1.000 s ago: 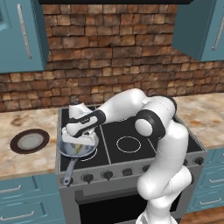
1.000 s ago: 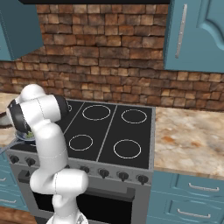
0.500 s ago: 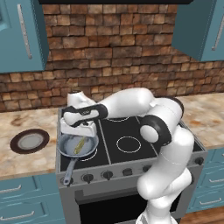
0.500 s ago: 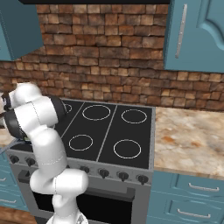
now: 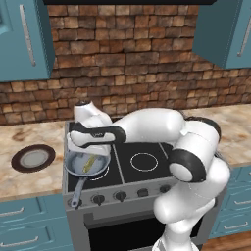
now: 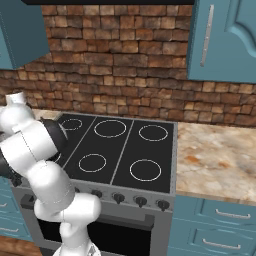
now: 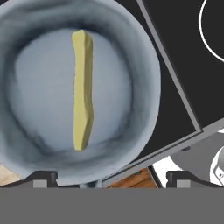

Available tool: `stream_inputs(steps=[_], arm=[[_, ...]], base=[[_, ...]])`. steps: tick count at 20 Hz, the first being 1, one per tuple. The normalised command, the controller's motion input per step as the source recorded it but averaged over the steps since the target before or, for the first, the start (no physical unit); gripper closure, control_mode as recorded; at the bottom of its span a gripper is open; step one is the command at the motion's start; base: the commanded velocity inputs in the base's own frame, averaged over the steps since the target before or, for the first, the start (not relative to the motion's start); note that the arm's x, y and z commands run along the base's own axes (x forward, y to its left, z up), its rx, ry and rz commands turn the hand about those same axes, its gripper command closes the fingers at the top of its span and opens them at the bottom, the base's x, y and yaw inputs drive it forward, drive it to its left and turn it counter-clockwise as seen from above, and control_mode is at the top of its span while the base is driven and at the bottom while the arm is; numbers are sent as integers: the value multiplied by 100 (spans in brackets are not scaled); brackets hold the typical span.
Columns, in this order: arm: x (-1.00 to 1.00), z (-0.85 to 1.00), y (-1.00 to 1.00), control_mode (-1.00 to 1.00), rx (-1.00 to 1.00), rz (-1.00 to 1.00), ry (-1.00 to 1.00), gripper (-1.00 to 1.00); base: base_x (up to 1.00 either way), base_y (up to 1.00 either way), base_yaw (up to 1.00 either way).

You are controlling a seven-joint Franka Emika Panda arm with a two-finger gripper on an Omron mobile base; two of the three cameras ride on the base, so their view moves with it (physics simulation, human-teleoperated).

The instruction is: Pick up the butter stick and place it in the pan. Then turn on the burner for the pan.

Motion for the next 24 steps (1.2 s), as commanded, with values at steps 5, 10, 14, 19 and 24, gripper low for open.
stream_inputs(steps=[5,10,14,19,24], arm=[[-67,9,-19,-100,0,0,-11,-100],[-71,4,-31,-100,0,3,-15,-100],[-63,0,-25,-100,0,6,-20,-100],[-48,-3,-7,-100,0,10,-27,-100],[-28,-22,0,-100,-5,11,-25,-100]], base=[[0,0,0],[0,0,0],[0,0,0],[0,0,0],[0,0,0]])
